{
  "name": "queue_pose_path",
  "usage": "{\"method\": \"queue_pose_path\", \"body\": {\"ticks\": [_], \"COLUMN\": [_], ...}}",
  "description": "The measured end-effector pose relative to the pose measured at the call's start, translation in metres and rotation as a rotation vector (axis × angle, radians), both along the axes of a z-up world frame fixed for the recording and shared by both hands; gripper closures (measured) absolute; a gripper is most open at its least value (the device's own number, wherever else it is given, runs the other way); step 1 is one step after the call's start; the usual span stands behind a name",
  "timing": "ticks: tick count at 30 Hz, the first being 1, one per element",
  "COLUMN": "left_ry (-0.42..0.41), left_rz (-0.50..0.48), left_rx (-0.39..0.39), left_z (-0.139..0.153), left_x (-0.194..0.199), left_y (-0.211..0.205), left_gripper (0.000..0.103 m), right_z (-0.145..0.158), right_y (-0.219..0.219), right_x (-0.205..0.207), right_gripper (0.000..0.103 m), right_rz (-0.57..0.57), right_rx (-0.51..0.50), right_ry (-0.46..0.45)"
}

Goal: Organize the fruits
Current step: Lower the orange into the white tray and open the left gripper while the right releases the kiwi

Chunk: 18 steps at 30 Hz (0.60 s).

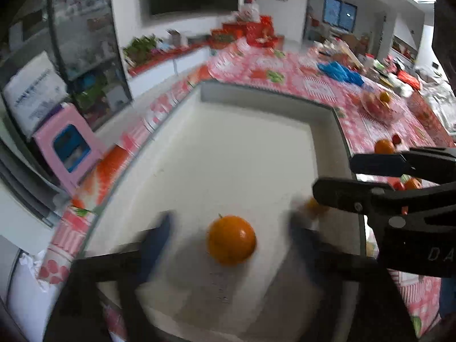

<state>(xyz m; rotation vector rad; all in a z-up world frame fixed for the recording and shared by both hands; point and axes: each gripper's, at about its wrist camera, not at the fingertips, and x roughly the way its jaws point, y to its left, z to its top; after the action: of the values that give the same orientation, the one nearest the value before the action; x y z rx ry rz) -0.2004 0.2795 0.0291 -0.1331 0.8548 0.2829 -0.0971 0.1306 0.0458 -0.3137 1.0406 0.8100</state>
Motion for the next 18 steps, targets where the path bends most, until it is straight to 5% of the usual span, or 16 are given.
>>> {"method": "queue_pose_path", "body": {"ticks": [5, 13, 18], "left_ry": [-0.012, -0.018, 0.004], "left_rz": [-0.011, -0.011, 0.000], "left_rx": [0.043, 0.023, 0.035], "left_z": [0.009, 0.008, 0.004], "left_x": [-0.001, -0.006, -0.004], "left_y": [-0.006, -0.009, -0.014], "left_gripper": [0.002, 0.002, 0.002], "right_z": [0.012, 0.006, -0.015], "right_y": [-0.021, -0.079, -0.077], "right_x": [-0.002, -0.023, -0.038], "right_gripper": [0.016, 0.016, 0.016], "right_rz": [0.002, 0.088, 0.163], "right_rx": [0.019, 0.015, 0.003], "right_ry": [-0.034, -0.070, -0.035]}}
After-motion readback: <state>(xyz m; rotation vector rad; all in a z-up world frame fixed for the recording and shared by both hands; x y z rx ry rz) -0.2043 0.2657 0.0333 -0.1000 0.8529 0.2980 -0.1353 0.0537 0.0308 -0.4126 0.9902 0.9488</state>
